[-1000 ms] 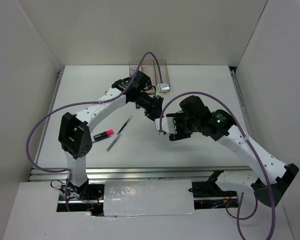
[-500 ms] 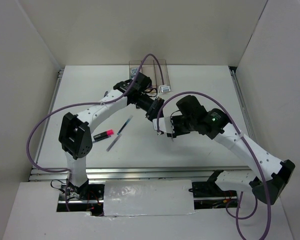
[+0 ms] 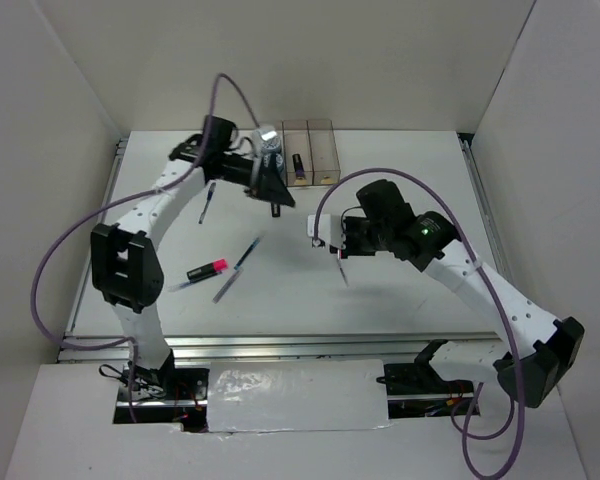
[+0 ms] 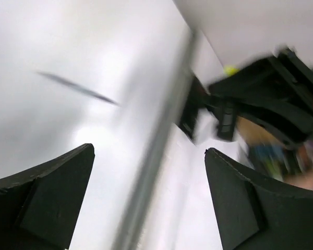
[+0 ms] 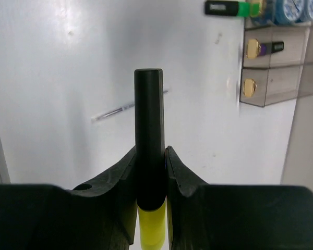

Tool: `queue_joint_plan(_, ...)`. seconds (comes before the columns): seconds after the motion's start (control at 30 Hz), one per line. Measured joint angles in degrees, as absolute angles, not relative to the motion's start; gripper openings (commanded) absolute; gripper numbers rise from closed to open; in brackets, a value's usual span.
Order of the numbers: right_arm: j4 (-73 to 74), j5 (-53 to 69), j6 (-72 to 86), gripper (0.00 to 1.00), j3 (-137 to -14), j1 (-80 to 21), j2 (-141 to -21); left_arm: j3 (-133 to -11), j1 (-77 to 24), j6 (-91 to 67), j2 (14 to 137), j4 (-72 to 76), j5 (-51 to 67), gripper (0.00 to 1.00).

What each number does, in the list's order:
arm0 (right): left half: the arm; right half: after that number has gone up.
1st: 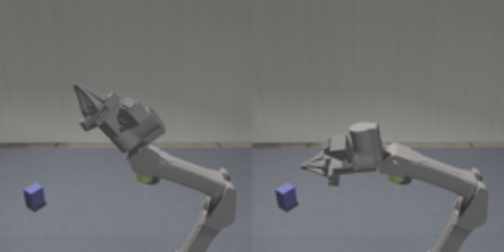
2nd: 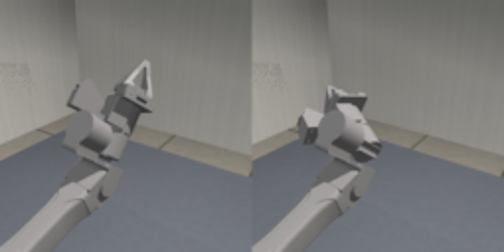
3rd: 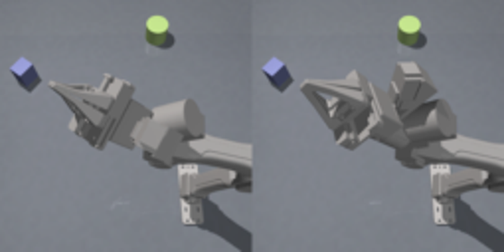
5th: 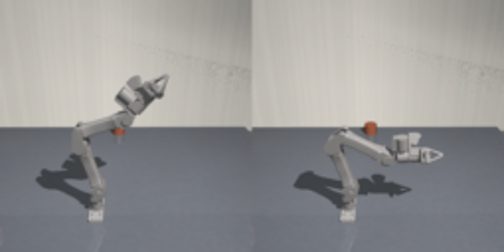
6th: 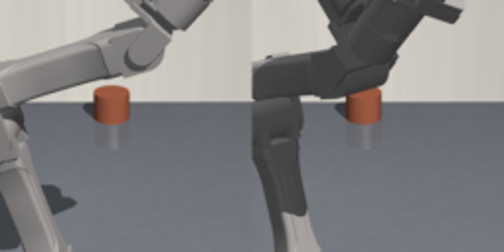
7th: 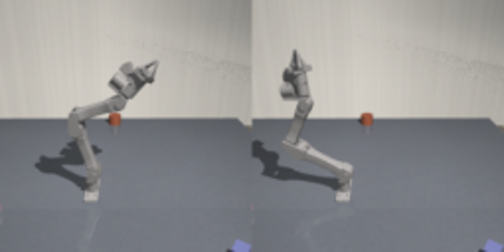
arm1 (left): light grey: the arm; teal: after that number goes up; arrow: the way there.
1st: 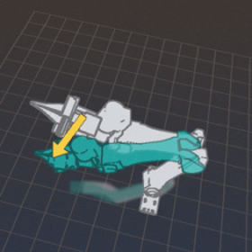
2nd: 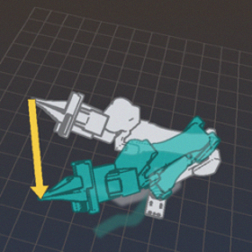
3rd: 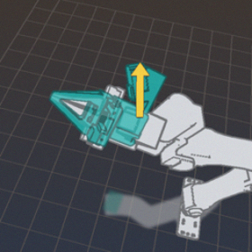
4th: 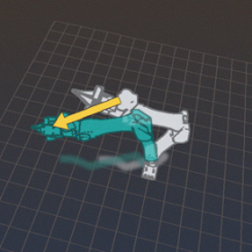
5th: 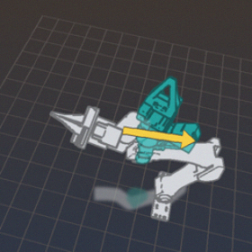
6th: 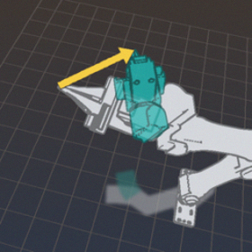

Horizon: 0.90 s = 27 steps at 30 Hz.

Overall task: Sort the stationery into containers
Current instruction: Pass the stationery from the left arm to the right, then place the stationery into the container

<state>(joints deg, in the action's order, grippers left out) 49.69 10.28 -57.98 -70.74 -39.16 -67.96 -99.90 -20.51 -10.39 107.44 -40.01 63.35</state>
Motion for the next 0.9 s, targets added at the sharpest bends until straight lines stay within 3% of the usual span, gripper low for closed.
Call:
queue_joint_plan(0.13, 42.2, 13.3, -48.1, 0.0, -71.9, -32.4, -72.7, -94.2, -6.4, -15.6, 101.6, -30.5, 54.5, 0.99)
queue_joint_plan(0.23, 35.8, 13.6, -34.8, 0.0, -78.3, -28.1, -83.6, -86.3, 0.6, -18.3, 94.1, -24.3, 45.7, 0.99)
queue_joint_plan(0.53, 26.6, 9.7, 1.3, 0.0, -107.0, -22.9, -115.8, -76.4, 1.2, -18.3, 82.9, -21.6, 25.3, 0.99)
queue_joint_plan(0.7, 23.1, 7.7, 8.6, 0.0, -119.2, -23.3, -128.2, -71.7, 6.7, -15.3, 80.7, -24.0, 20.8, 0.99)
queue_joint_plan(0.9, 15.9, 6.1, 11.9, 0.0, -121.5, -23.9, -134.9, -67.3, 9.9, -10.8, 78.7, -26.9, 20.3, 0.99)
